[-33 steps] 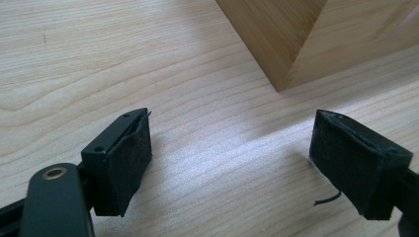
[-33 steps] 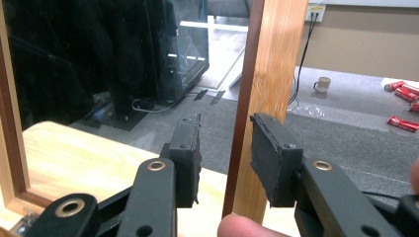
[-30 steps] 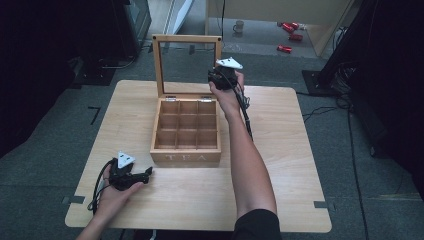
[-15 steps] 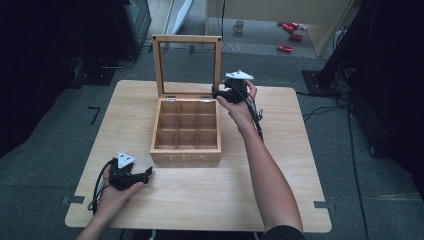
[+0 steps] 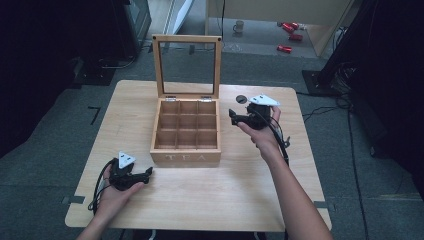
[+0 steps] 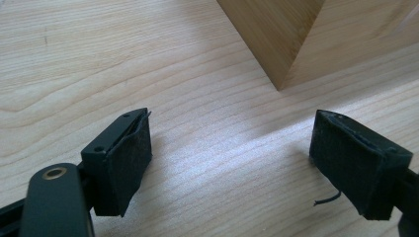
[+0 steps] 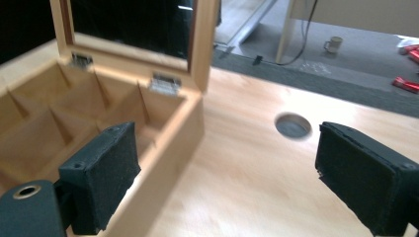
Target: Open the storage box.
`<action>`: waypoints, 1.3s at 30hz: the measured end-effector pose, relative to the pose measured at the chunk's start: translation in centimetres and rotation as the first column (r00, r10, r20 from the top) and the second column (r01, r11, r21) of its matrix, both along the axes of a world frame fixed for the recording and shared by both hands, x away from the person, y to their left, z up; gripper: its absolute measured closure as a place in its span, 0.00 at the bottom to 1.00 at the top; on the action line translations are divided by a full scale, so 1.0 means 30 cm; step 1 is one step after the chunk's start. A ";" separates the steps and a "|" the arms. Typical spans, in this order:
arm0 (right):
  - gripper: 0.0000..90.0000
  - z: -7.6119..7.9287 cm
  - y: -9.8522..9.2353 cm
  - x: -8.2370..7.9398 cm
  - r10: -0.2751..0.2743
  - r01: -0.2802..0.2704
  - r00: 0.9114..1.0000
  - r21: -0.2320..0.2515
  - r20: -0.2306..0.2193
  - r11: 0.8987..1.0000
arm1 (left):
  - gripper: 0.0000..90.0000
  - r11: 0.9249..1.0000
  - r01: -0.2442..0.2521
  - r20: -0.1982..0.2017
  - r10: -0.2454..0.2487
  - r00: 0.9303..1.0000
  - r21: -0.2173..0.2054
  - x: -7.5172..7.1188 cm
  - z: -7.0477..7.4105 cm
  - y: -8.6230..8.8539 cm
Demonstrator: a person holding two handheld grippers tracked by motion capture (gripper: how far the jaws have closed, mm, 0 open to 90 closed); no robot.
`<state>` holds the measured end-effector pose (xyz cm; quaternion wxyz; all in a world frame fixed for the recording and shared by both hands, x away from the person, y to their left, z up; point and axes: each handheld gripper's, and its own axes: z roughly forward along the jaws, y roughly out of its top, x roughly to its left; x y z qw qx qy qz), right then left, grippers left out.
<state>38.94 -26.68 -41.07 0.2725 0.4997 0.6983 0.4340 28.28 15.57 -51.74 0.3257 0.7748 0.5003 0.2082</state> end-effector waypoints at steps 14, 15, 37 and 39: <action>0.11 -0.103 -0.150 -0.240 -0.057 0.055 0.998 -0.062 -0.033 0.997 | 0.19 1.000 -0.001 0.002 0.001 1.000 0.003 0.000 0.000 -0.002; 0.11 -0.110 -0.157 -0.251 -0.060 0.058 0.998 -0.067 -0.035 0.996 | 0.19 1.000 -0.001 0.002 0.001 1.000 0.003 0.000 0.000 -0.002; 0.11 -0.307 -0.397 -0.486 -0.214 0.195 0.960 -0.118 -0.182 0.974 | 0.19 1.000 -0.001 0.003 0.001 1.000 0.010 -0.001 -0.001 -0.004; 0.11 -0.326 -0.430 -0.511 -0.238 0.218 0.951 -0.118 -0.198 0.969 | 0.19 1.000 -0.002 0.002 0.002 1.000 0.010 -0.001 -0.001 -0.005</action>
